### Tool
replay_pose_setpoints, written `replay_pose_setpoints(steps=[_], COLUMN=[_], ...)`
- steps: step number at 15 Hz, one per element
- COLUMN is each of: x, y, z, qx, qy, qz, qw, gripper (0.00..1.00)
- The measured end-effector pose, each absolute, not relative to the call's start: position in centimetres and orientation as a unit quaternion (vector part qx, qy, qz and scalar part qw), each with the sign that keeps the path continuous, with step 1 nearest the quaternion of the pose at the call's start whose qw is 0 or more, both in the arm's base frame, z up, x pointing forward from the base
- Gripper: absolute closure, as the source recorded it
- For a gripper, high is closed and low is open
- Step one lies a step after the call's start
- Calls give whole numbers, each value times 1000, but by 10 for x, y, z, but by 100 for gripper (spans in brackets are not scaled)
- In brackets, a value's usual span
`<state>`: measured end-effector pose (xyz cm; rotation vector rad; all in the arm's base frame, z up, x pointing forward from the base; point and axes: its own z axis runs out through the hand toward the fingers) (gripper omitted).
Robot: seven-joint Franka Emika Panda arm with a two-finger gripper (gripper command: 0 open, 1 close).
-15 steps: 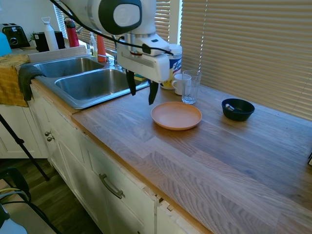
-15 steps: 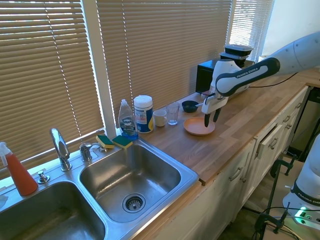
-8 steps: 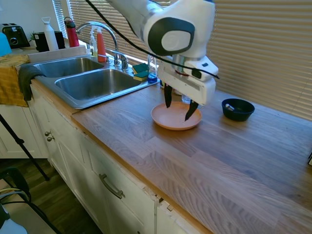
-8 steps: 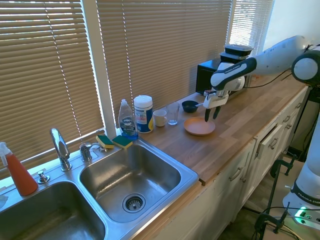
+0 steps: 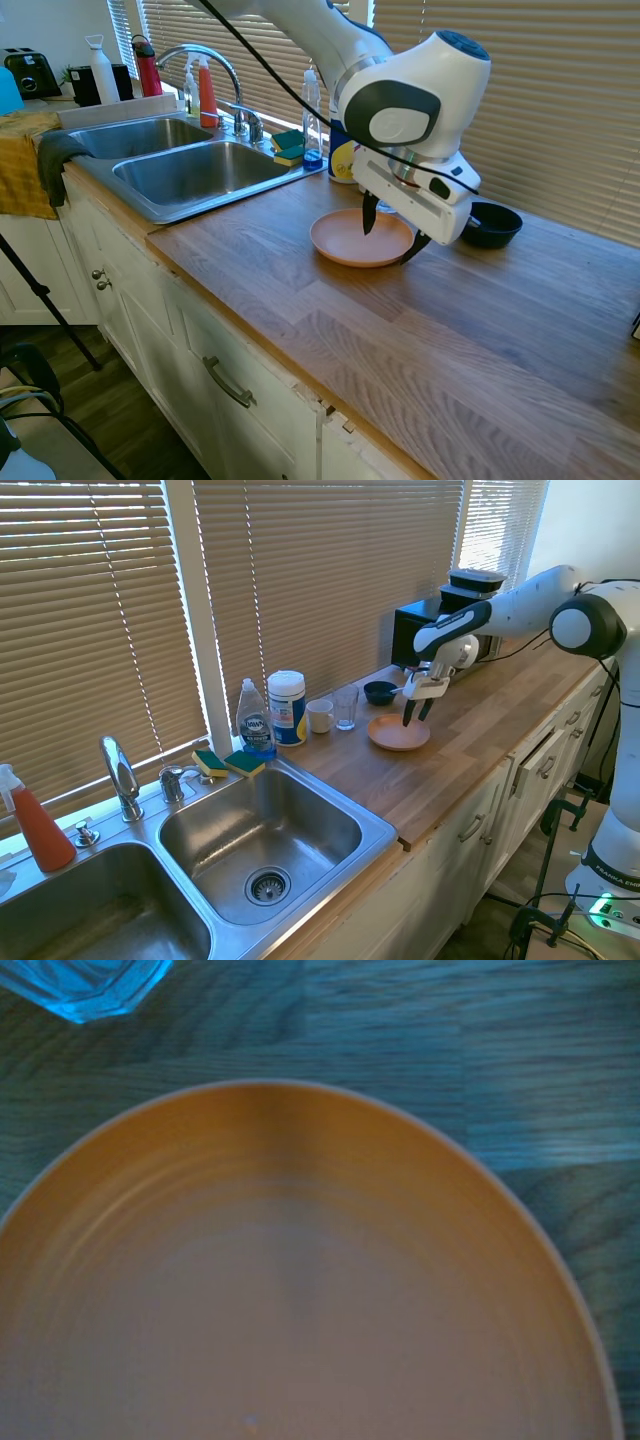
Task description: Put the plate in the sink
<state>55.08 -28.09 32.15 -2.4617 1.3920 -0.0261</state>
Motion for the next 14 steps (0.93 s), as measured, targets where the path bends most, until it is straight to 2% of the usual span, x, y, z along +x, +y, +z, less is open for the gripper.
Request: replay_pose_setpoints(steps=[1,14], x=[555,561], y=[-283,-282], z=[318,310], qx=[-860,-859], qy=[486,475], qz=[-9,5], qw=[158,190], gripper=[100,100])
